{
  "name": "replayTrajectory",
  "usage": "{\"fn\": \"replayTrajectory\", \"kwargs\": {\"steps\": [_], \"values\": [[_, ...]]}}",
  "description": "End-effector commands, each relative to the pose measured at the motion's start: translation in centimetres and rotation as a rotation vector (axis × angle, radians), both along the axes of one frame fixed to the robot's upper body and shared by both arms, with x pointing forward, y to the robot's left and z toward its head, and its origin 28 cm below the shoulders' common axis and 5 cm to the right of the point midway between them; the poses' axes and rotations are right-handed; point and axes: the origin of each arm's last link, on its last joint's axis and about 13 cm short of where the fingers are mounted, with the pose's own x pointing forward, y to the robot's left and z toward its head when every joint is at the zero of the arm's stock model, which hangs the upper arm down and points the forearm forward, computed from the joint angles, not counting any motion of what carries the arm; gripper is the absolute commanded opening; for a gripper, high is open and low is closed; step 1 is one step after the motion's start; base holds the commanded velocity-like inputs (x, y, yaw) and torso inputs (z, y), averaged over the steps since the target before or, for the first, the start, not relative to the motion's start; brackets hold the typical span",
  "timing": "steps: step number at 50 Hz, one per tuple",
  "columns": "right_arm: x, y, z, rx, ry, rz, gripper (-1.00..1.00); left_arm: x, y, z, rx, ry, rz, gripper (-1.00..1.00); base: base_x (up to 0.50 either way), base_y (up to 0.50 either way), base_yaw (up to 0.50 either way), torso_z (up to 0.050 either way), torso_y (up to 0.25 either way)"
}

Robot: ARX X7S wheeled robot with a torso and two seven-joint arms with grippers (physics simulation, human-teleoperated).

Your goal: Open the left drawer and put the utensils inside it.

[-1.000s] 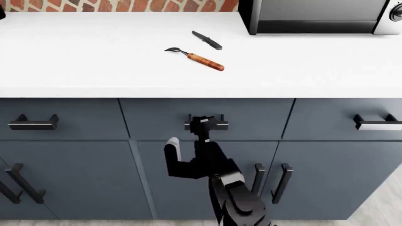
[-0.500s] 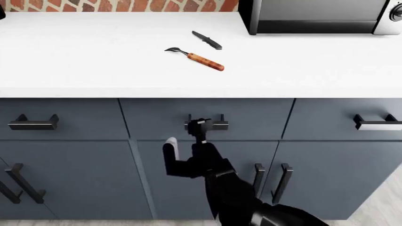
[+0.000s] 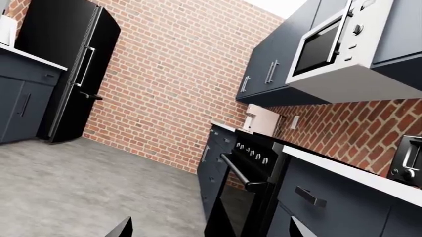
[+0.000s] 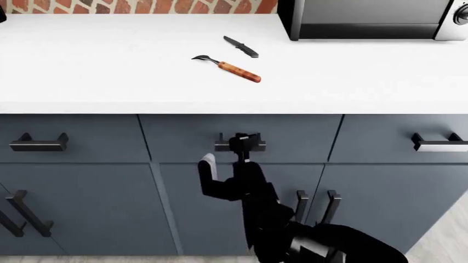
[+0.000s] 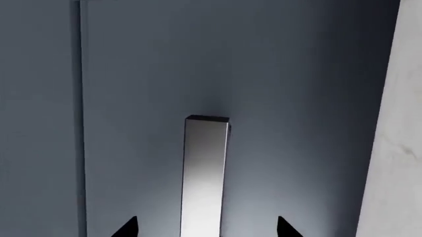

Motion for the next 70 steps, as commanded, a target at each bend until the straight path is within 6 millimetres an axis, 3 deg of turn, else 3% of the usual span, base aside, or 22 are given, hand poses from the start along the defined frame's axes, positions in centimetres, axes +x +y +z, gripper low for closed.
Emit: {"fn": "replayTrajectory", "kwargs": {"steps": [1, 39, 70], "values": [[-0.17, -0.01, 0.00, 0.001, -0.018, -0.026, 1.00, 0.04, -0.02, 0.03, 0.001, 0.000, -0.002, 1.00, 0.00, 0.00, 0.00, 0.000, 0.000], [-0.02, 0.50, 0.13, 0.038, -0.059, 0.043, 1.00, 0.11, -0.03, -0.07, -0.007, 0.004, -0.001, 1.00, 0.00, 0.00, 0.00, 0.000, 0.000], [0.77, -0.23, 0.60, -0.003, -0.024, 0.034, 1.00, 0.22, -0.06, -0.08, -0.008, 0.007, -0.002, 1.00, 0.00, 0.00, 0.00, 0.000, 0.000]]}}
